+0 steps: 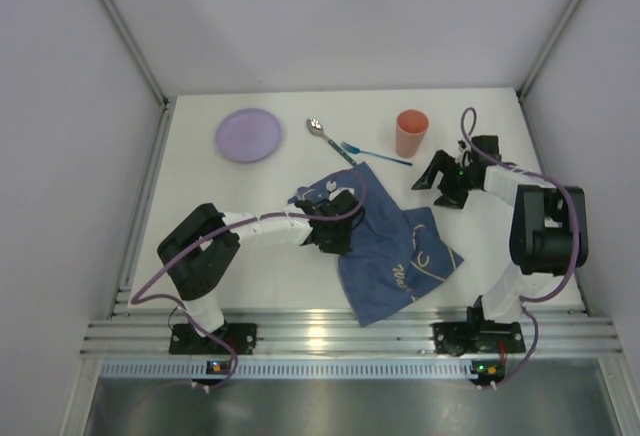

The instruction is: Set the dinner table for one person

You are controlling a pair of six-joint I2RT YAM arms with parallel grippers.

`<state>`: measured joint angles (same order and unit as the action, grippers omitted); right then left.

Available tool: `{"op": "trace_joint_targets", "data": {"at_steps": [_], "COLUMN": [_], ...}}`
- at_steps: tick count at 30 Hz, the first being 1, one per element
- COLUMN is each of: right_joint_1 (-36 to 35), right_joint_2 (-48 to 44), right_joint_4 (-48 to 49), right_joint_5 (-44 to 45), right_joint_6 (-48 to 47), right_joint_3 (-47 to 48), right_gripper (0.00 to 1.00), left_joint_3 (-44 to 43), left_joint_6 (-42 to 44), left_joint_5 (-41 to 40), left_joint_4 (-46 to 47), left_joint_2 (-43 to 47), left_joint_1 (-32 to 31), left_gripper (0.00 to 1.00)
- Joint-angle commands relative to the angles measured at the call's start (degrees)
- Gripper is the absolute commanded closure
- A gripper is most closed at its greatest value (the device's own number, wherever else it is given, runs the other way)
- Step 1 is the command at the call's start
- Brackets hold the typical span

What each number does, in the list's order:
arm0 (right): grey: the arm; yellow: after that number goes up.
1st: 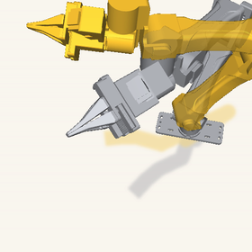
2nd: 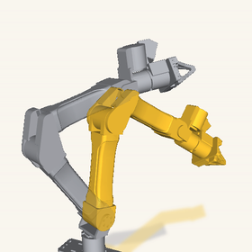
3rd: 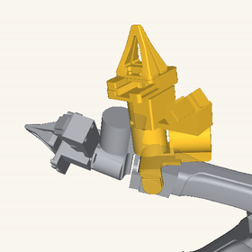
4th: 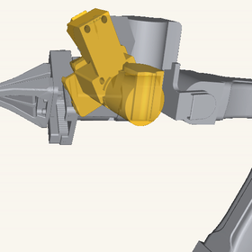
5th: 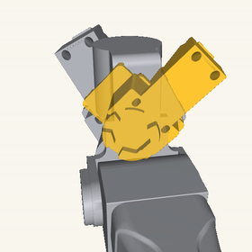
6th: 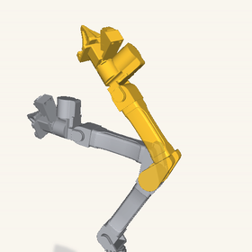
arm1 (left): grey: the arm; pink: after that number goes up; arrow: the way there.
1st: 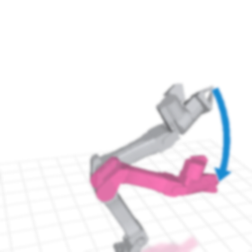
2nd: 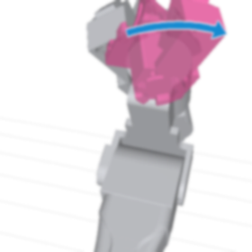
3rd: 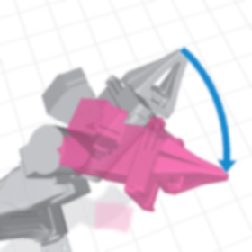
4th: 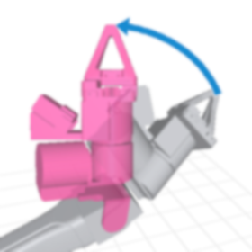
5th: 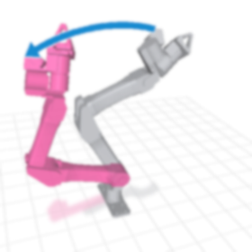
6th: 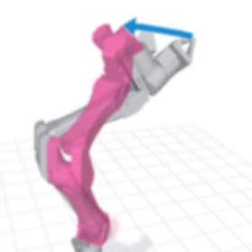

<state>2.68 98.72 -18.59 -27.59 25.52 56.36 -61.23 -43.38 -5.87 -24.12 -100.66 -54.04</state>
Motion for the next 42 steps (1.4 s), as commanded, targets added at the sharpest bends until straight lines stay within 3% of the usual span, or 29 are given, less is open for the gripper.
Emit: {"op": "trace_joint_targets", "data": {"at_steps": [1,7,23,27,36,42], "right_joint_1": [-2.2,-10.0,-4.4,-4.5,-9.3,-9.9], "right_joint_2": [1.4,-4.7,-9.9,-11.0,-9.3,-9.4], "right_joint_4": [5.6,6.2,-6.6,-8.7,0.2,0.0], "right_joint_5": [-0.7,2.3,18.4,20.0,9.7,9.1], "right_joint_6": [2.4,5.2,-2.0,-1.8,3.2,3.0], "right_joint_3": [-3.3,-11.2,-9.2,-10.2,-17.2,-17.2], "right_gripper": [0.14,0.17,0.17,0.23,0.35,0.62], "left_joint_3": [-0.5,-2.0,-0.4,-0.4,-2.0,-2.5], "left_joint_6": [0.5,0.8,1.3,1.5,2.1,2.2], "left_joint_5": [-1.4,-2.0,-2.9,-3.2,-2.3,-1.8], "left_joint_4": [-1.6,-2.3,-3.1,-3.3,-3.2,-3.1], "left_joint_2": [1.7,0.6,2.4,2.5,0.6,0.6], "left_joint_1": [0.2,0.3,2.7,3.2,3.3,4.6], "left_gripper": [1.00,1.00,1.00,1.00,1.00,1.00]}}
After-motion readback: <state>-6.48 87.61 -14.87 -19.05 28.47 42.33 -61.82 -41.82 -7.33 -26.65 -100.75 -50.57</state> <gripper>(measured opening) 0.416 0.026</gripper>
